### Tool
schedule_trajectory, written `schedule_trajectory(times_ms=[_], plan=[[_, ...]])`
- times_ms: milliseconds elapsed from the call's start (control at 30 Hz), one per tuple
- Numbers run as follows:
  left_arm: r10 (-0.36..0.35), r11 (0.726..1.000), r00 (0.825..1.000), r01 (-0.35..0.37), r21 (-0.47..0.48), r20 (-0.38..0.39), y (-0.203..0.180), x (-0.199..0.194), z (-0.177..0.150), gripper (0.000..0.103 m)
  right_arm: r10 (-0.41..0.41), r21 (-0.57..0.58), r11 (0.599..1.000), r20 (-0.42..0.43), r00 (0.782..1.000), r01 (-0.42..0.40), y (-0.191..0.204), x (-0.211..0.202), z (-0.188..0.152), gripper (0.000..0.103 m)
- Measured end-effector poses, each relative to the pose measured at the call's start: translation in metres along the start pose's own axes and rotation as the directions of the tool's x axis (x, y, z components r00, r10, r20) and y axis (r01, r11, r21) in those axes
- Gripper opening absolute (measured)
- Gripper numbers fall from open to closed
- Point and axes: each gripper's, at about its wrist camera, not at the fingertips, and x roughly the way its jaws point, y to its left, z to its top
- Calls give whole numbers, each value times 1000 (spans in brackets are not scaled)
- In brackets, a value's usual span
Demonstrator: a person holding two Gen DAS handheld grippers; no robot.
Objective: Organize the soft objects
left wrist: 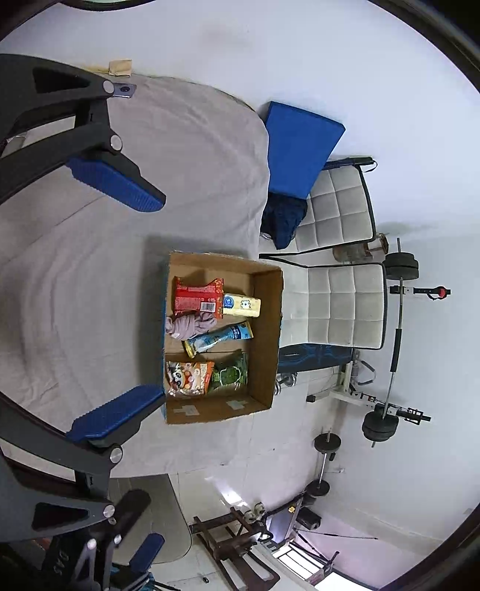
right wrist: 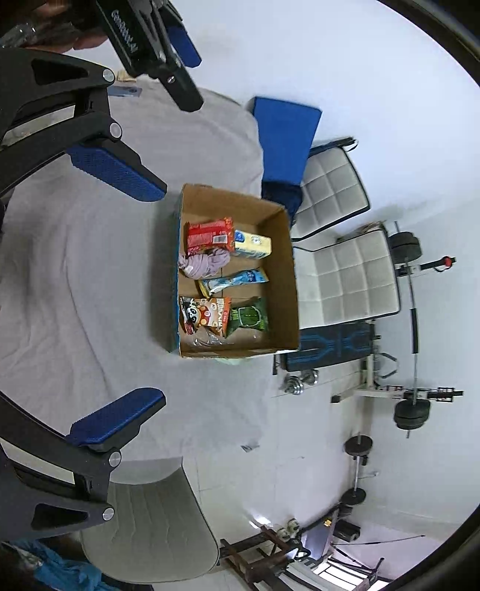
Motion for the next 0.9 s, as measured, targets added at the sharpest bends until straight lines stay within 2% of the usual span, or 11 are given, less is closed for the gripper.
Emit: schedule_trajectory(times_ms=[200,400,467,533,900], plan=[[16,1000,998,-16,-9,53,-1,-31,-13,96,-10,-21,1000,50,999,11,4,-49,-11,103],[18,1000,996,-16,-17,86,-3,-44,-22,96,-24,-50,998,77,997,28,14,-72,-20,103],[29,999,994,-27,-19,101,-3,-47,-24,96,-34,-52,998,89,995,39,15,-76,-21,103],[34,999,993,-32,-20,111,-2,-47,-23,103,-52,-52,997,99,994,58,16,-76,-20,103],[56,998,989,-54,-18,140,-2,-40,-16,103,-100,-31,994,124,987,104,10,-63,-6,103]])
